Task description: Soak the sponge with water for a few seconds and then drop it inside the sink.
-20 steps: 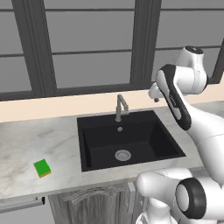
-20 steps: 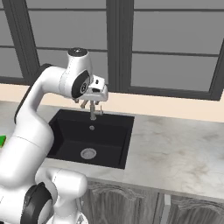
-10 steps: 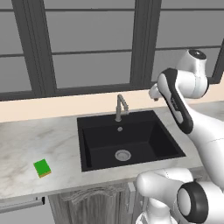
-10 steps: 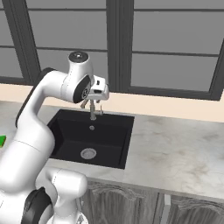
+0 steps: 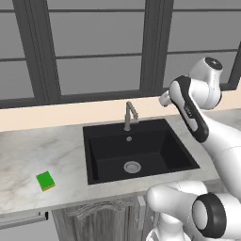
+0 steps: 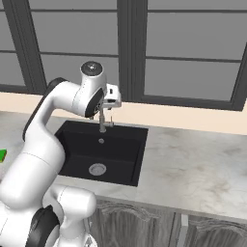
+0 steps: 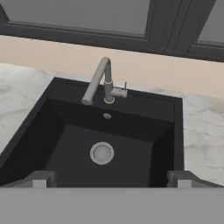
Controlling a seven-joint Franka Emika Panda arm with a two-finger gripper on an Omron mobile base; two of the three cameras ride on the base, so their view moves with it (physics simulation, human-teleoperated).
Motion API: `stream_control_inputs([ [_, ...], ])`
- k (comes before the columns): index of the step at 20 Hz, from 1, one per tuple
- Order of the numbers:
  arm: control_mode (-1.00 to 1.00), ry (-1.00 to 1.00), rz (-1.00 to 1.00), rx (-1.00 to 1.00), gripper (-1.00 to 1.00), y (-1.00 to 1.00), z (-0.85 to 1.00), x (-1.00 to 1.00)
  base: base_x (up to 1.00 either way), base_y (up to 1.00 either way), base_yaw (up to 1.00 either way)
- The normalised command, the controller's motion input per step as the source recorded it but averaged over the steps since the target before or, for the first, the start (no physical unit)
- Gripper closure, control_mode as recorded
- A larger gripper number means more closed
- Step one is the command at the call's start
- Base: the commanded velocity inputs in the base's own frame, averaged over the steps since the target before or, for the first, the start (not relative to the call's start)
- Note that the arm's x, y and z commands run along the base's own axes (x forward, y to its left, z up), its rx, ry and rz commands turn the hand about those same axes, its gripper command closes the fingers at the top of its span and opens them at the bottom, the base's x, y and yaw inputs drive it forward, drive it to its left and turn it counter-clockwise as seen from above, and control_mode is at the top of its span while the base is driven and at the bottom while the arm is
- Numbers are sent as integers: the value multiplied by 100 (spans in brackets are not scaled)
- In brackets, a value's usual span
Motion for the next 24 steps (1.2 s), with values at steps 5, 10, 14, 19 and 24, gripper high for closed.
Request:
stream_control_inputs([
  [5, -100, -5, 11, 0, -100, 0, 0, 29, 0, 0, 0],
  [10, -100, -2, 5, 1, -100, 0, -1, 14, 0, 0, 0],
  [14, -100, 0, 0, 0, -100, 8, -2, 2, 0, 0, 0],
  [19, -100, -2, 0, 0, -100, 1, -38, 4, 0, 0, 0],
  [24, -100, -1, 0, 0, -100, -1, -31, 0, 0, 0, 0],
])
